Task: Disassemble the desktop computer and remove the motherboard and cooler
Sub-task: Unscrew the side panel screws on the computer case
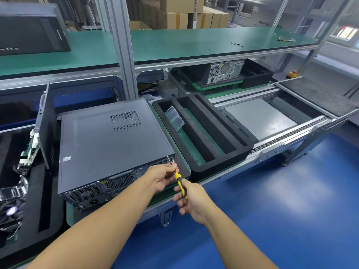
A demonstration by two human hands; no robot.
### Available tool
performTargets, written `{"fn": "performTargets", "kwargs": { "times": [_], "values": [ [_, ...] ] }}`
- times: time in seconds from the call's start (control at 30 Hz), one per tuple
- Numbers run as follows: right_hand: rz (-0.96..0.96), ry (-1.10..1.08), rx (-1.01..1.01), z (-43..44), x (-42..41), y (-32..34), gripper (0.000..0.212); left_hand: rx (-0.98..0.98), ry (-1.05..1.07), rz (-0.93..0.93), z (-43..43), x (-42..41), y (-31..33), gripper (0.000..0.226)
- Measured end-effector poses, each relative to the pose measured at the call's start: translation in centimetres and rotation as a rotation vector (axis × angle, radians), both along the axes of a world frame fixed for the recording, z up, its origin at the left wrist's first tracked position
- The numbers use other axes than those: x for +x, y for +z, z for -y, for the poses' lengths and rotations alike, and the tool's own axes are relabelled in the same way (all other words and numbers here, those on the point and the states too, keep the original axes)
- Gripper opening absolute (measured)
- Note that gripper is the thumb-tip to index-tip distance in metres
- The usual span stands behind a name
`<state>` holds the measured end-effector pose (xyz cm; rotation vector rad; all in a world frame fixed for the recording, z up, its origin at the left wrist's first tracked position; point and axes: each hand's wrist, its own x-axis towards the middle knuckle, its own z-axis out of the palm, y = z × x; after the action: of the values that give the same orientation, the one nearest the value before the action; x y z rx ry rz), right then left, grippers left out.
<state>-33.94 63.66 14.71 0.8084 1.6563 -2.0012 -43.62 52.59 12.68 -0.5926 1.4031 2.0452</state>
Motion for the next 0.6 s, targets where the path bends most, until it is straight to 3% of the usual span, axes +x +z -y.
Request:
{"fn": "performTargets", "kwargs": {
  "times": [0.07, 0.17, 0.3, 0.4, 0.5, 0.6],
  "values": [
    [-0.064, 0.038, 0.029, -0.1, 0.1, -0.5, 0.025, 0.024, -0.002, -0.003, 0.1, 0.2, 0.1, 0.006],
    [-0.197, 0.015, 0.255, 0.2, 0.0, -0.8, 0.01, 0.089, 0.016, 0.013, 0.4, 0.1, 0.2, 0.011],
    [-0.235, 0.045, 0.584, 0.5, -0.4, -1.0, 0.015, 0.091, -0.022, 0.028, 0.4, 0.2, 0.4, 0.02],
    [-0.264, 0.088, 0.665, 0.8, -0.4, -1.0, 0.019, 0.017, -0.013, 0.022, 0.2, 0.3, 0.6, 0.012],
    [-0.223, 0.061, 0.536, 0.8, -0.3, -0.8, 0.019, -0.033, 0.021, 0.012, 0.1, 0.3, 0.7, 0.01],
    [-0.053, -0.045, 0.116, 0.1, -0.1, -0.7, 0.036, -0.029, 0.056, 0.012, 0.0, 0.2, 0.8, 0.013]
  ]
}}
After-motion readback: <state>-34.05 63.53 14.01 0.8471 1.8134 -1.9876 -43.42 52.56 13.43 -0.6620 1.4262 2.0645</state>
